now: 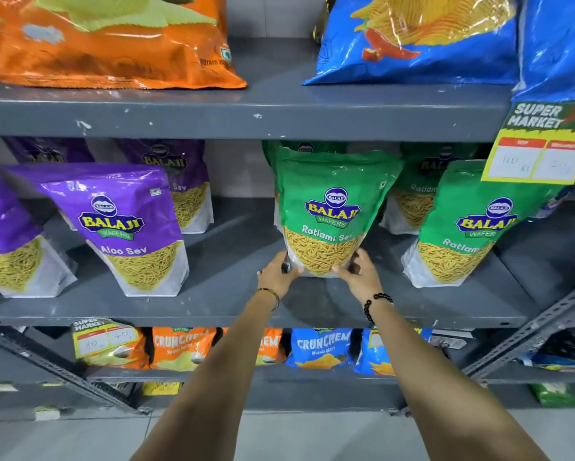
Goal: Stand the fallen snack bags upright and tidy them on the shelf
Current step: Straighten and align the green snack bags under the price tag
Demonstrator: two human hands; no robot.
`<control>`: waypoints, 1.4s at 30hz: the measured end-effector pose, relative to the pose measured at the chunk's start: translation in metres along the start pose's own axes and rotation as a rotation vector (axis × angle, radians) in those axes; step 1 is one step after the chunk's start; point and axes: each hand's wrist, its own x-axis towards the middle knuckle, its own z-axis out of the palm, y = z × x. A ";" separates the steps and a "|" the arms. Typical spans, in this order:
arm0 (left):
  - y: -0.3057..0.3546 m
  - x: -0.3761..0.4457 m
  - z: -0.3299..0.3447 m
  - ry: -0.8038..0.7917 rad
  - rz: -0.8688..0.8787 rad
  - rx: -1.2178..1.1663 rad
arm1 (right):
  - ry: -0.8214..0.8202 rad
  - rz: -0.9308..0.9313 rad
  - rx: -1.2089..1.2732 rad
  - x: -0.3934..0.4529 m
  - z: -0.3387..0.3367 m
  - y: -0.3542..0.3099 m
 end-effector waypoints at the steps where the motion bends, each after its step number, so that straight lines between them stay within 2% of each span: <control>1: -0.003 -0.002 -0.003 0.011 -0.003 0.007 | 0.000 -0.013 -0.030 -0.003 0.004 0.000; 7: -0.016 -0.022 -0.016 0.033 -0.003 -0.010 | -0.006 -0.046 -0.122 -0.022 0.015 -0.001; 18: -0.019 -0.035 -0.018 0.047 0.001 0.013 | -0.004 -0.018 -0.105 -0.038 0.010 0.000; 23: -0.021 -0.031 -0.013 0.083 -0.032 0.066 | 0.004 -0.008 -0.247 -0.036 0.013 -0.002; 32: -0.017 -0.029 -0.012 0.115 -0.053 0.128 | 0.015 -0.008 -0.342 -0.033 0.018 -0.008; 42: -0.016 -0.030 -0.013 0.113 -0.064 0.131 | 0.005 -0.001 -0.336 -0.034 0.018 -0.008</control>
